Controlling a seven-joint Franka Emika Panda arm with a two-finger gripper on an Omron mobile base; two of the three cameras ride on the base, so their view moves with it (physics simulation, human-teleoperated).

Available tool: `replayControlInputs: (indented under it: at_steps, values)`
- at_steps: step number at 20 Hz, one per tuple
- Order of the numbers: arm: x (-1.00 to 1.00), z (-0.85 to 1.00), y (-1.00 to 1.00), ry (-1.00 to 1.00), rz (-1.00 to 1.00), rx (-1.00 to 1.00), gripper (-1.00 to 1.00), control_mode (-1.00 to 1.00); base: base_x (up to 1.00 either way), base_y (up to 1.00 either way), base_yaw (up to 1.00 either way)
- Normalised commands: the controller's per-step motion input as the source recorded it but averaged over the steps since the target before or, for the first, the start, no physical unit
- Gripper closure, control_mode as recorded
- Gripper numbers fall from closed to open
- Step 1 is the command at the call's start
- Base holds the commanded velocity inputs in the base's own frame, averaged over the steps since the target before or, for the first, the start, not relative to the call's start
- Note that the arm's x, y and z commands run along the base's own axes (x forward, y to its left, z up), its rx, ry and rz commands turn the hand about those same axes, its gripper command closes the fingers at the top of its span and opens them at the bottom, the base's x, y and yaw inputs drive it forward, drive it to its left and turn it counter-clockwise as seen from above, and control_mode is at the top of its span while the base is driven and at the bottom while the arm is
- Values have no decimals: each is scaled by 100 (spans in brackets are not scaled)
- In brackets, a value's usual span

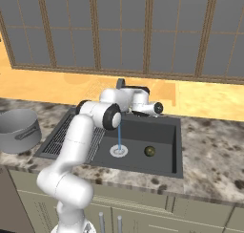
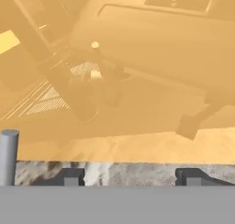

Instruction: Dump the squash from the pot into the sink. Then turn on the water and wash the squash. Then turn off the water and put the squash back in the pot.

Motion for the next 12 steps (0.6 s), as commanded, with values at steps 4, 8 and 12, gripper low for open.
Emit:
replayControlInputs:
  at_steps: [4,8,12]
  values:
    - [56,45,55,-12,12,0,-100,-100,0,0,0]
    - [58,78,54,-11,8,0,-100,-100,0,0,0]
    - [55,94,48,-11,4,0,-100,-100,0,0,0]
